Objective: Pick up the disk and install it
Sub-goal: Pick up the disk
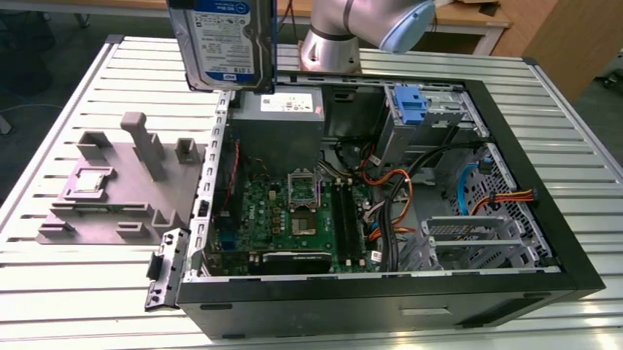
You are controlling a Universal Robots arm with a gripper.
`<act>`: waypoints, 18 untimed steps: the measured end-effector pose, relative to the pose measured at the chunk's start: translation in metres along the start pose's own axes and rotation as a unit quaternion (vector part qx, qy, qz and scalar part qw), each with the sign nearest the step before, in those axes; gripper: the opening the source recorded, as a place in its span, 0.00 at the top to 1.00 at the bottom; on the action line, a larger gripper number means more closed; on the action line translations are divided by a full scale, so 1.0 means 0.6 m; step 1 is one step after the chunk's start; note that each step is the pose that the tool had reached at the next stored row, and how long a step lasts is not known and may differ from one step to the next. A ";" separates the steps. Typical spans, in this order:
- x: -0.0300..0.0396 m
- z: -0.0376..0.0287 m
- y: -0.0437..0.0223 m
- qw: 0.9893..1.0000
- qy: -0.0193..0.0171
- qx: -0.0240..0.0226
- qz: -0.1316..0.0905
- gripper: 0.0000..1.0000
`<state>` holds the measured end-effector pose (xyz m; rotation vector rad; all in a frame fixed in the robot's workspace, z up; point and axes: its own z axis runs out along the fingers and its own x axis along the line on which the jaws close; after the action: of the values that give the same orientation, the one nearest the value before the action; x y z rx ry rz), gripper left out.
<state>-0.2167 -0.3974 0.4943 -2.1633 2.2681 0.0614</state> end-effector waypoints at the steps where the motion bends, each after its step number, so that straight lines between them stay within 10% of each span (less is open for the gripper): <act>1: 0.000 0.000 -0.002 1.000 0.000 0.000 0.000 0.63; 18: -0.002 -0.001 -0.043 1.000 0.000 0.000 0.000 0.63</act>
<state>-0.1909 -0.3974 0.4943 -2.1633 2.2681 0.0615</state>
